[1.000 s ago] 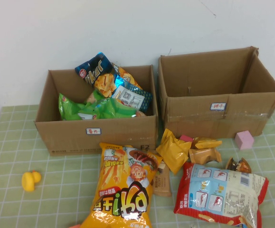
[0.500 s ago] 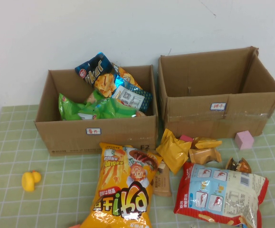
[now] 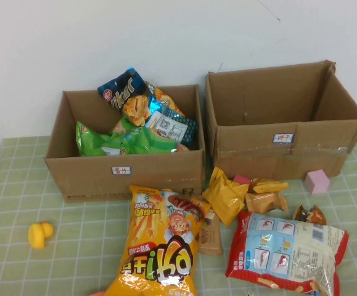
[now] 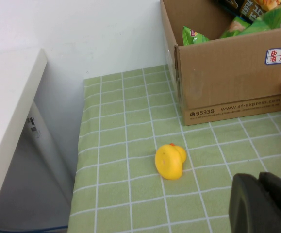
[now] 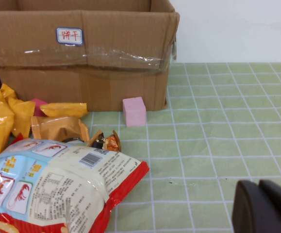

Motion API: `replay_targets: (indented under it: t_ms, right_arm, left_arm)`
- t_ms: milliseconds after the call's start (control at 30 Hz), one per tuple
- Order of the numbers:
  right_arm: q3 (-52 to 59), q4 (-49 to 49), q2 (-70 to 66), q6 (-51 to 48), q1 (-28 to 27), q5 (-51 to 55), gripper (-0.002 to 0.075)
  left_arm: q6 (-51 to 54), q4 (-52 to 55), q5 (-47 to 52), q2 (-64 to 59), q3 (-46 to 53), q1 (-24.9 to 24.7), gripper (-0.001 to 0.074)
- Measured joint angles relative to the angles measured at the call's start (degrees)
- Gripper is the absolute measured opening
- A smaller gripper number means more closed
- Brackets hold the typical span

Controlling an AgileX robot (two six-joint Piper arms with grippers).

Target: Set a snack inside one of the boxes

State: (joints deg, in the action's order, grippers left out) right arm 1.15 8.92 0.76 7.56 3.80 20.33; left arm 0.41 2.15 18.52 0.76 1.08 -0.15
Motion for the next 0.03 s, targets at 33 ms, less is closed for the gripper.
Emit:
replay_targets:
  t_ms: [33]
  right_arm:
    - [0.0, 0.0, 0.0, 0.0, 0.0, 0.0, 0.0000]
  left_arm:
    - [0.0, 0.0, 0.0, 0.0, 0.0, 0.0, -0.0001]
